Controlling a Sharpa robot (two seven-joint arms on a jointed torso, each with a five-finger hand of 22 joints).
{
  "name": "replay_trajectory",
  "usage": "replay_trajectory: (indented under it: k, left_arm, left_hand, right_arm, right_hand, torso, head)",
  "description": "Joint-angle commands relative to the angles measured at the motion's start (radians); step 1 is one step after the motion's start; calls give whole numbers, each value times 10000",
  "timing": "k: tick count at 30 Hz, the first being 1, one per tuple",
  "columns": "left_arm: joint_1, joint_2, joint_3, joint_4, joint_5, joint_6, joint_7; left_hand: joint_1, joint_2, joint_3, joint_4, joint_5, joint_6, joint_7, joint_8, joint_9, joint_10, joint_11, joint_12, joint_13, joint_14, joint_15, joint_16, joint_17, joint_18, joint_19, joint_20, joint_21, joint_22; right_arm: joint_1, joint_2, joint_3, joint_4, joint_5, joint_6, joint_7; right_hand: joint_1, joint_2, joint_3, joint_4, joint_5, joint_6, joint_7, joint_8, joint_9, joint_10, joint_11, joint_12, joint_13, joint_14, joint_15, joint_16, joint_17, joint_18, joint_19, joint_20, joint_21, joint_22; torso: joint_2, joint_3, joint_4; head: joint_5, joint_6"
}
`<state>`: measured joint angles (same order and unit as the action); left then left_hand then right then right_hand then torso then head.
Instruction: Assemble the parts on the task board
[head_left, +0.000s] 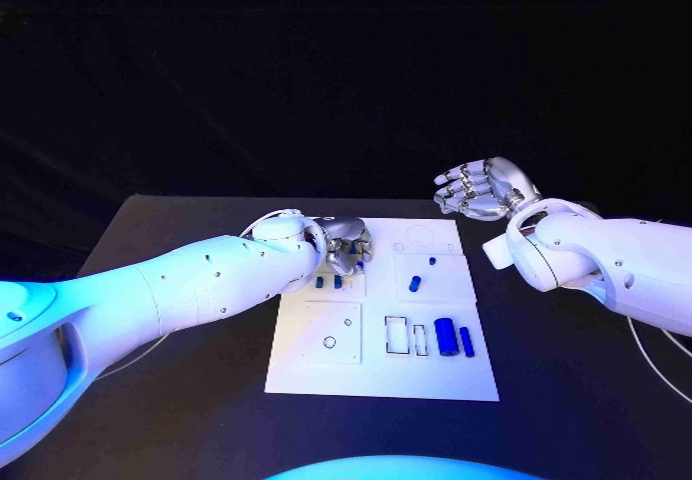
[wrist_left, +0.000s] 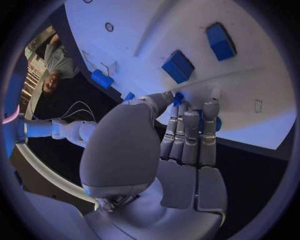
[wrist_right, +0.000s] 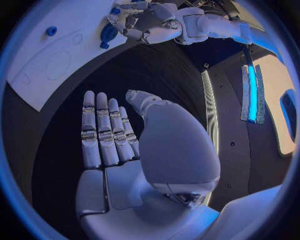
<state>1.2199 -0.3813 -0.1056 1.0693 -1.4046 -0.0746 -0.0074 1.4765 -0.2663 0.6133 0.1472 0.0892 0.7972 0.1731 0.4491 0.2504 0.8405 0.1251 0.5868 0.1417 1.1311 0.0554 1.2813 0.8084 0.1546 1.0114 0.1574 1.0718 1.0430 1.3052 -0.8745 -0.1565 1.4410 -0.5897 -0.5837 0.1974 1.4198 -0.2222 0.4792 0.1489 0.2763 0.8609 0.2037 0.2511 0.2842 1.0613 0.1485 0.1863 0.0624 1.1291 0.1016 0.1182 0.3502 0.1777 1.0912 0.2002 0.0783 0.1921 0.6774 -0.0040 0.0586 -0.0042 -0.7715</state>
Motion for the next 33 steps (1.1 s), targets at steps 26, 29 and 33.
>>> replay_trajectory:
  k: [26,29,33]
  left_arm:
    - [-35,40,-8,-20,-161,177,-251]
    - [-58,79,-9,-64,-163,228,-254]
    - [-88,122,-10,-126,-153,296,-284]
  left_hand:
    - [46,207,792,-678,-17,616,-32,-107,82,517,-96,-9,-15,431,-80,536,341,-131,492,-105,894,814]
    - [-20,196,781,-677,-28,628,-37,-120,85,520,-97,-20,-17,446,-79,555,343,-132,485,-104,905,826]
    - [-120,174,753,-671,-46,645,-45,-138,90,513,-96,-40,-22,464,-75,584,348,-139,492,-100,929,855]
  right_arm:
    - [-3,14,3,35,-28,98,79]
    - [-3,14,3,39,-28,97,79]
    - [-3,4,3,60,-28,90,81]
  right_hand:
    - [-180,-2,68,55,-43,100,38,-66,-13,53,23,-60,3,57,12,-63,-28,23,-29,46,14,-37]
    - [-188,-3,69,57,-43,104,38,-66,-13,54,23,-62,3,57,13,-64,-29,23,-31,48,13,-39]
    - [-188,-3,69,57,-43,104,38,-66,-13,54,23,-62,3,57,13,-64,-29,23,-31,48,13,-39]
  torso:
    - [9,-4,4]
    - [13,-1,4]
    - [15,1,4]
  head:
    - [-36,-68]
    - [-45,-81]
    - [-60,-100]
